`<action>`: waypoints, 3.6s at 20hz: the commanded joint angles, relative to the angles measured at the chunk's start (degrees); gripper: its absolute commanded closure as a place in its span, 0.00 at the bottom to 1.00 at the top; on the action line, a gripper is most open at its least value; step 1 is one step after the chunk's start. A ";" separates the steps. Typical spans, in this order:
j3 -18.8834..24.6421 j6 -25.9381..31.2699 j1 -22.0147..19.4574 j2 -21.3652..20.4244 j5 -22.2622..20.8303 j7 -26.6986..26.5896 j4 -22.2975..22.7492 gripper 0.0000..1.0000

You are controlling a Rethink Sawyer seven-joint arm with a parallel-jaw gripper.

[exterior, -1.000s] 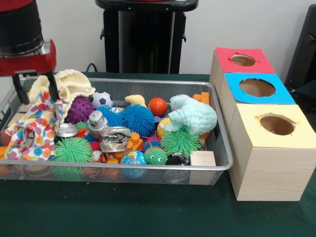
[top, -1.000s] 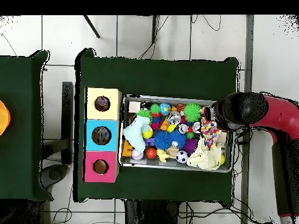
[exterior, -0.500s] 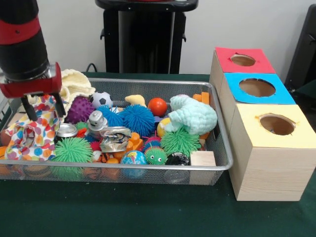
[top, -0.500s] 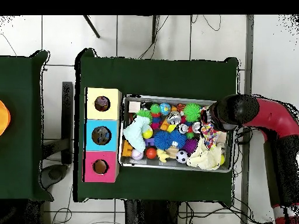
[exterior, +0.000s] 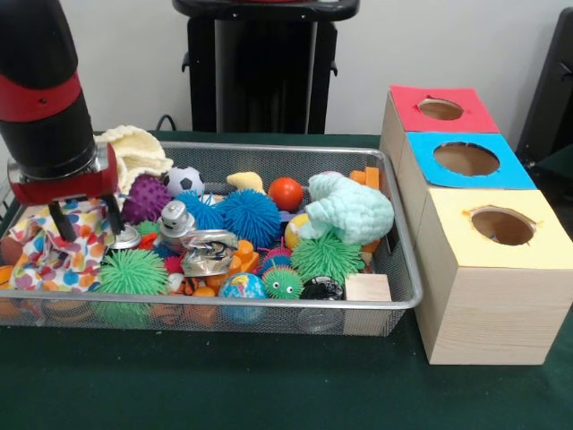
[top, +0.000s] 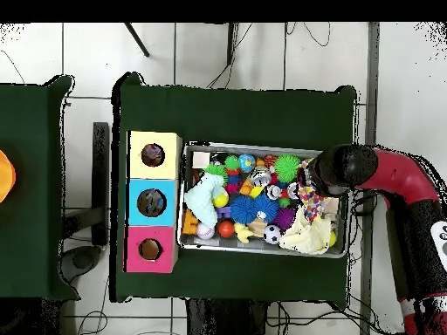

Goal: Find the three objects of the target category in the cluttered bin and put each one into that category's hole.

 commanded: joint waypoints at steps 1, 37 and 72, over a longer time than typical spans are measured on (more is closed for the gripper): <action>4.13 -0.56 -0.40 2.70 -3.44 -21.58 -5.12 0.00; 3.80 -1.94 -0.93 -0.30 -3.37 -19.17 1.10 0.00; 4.13 5.76 1.17 -1.67 -3.61 -23.37 -4.23 0.00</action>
